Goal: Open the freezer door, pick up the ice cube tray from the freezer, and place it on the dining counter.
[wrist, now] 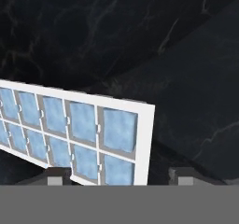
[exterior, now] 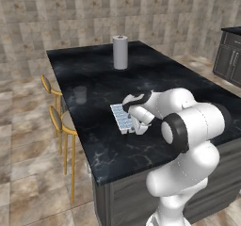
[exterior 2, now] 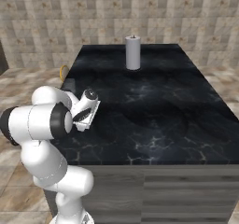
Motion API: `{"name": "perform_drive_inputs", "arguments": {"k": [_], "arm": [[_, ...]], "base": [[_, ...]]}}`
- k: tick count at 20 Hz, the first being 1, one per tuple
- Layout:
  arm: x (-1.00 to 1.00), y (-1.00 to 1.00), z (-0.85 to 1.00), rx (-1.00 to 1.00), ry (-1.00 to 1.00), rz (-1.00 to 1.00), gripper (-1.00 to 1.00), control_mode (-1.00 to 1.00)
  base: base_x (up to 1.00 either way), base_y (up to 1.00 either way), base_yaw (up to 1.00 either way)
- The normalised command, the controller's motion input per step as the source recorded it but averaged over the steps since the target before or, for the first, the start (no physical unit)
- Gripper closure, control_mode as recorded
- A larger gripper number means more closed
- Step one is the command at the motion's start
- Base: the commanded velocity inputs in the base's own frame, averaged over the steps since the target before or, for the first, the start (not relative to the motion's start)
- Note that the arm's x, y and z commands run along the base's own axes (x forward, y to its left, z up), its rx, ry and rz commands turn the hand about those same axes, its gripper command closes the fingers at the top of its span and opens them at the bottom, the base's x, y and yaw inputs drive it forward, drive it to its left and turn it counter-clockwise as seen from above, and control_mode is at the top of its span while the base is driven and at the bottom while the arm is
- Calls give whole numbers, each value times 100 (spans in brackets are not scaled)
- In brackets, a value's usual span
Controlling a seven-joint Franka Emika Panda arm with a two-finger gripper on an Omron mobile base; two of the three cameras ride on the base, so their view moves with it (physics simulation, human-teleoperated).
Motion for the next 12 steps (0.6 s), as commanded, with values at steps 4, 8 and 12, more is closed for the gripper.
{"name": "perform_drive_inputs", "arguments": {"k": [4,8,12], "arm": [[0,0,0,0,0,0,-100,-100],[0,0,0,0,0,2,-100,-100],[0,0,37,0,0,11,-100,-100]], "base": [[0,0,0],[0,0,0],[0,0,0]]}}
